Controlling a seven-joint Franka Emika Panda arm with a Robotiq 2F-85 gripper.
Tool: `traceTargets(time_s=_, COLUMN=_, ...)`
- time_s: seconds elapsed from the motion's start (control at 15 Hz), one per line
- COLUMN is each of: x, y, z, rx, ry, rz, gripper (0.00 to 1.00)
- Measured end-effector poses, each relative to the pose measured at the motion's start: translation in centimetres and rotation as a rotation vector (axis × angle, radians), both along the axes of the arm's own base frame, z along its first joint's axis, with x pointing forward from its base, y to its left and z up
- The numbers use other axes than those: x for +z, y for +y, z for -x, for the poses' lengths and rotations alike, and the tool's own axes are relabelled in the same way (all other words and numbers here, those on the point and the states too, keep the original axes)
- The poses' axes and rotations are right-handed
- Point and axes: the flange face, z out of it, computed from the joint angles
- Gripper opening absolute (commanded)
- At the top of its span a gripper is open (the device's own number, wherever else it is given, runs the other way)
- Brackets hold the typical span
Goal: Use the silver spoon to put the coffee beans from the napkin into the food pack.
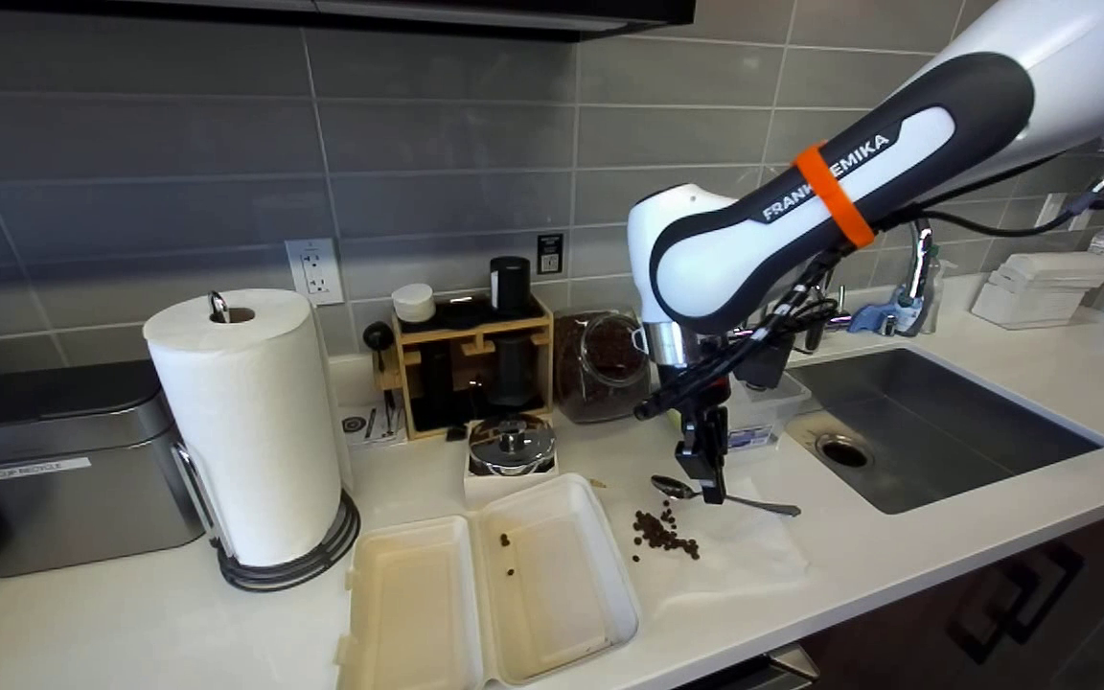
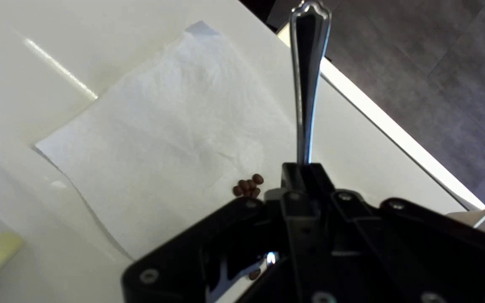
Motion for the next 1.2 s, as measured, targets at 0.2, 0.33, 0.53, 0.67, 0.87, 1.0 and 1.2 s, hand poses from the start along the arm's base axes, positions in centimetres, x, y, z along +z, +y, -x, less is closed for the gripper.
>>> traceTargets(time_s=0.2, x=2.0, y=1.4, z=1.0, rx=0.032, ry=0.023, rz=0.013, gripper=0.02)
traceTargets(time_s=0.33, x=3.0, y=2.8, z=1.4, rx=0.062, ry=0.031, rz=0.022, gripper=0.02)
traceTargets(time_s=0.53, x=4.3, y=5.5, z=1.8, rx=0.117, ry=0.038, rz=0.034, gripper=0.02)
traceTargets(time_s=0.67, x=4.7, y=7.5, z=2.0, rx=0.155, ry=0.035, rz=0.039, gripper=0.02)
traceTargets(time_s=0.87, x=4.3, y=10.3, z=2.0, rx=0.199, ry=0.027, rz=0.049, gripper=0.02)
traceTargets(time_s=1.0, x=3.3, y=11.9, z=1.9, rx=0.215, ry=0.03, rz=0.058, gripper=0.02)
traceTargets(time_s=1.2, x=1.4, y=14.0, z=1.2, rx=0.227, ry=0.039, rz=0.071, gripper=0.02)
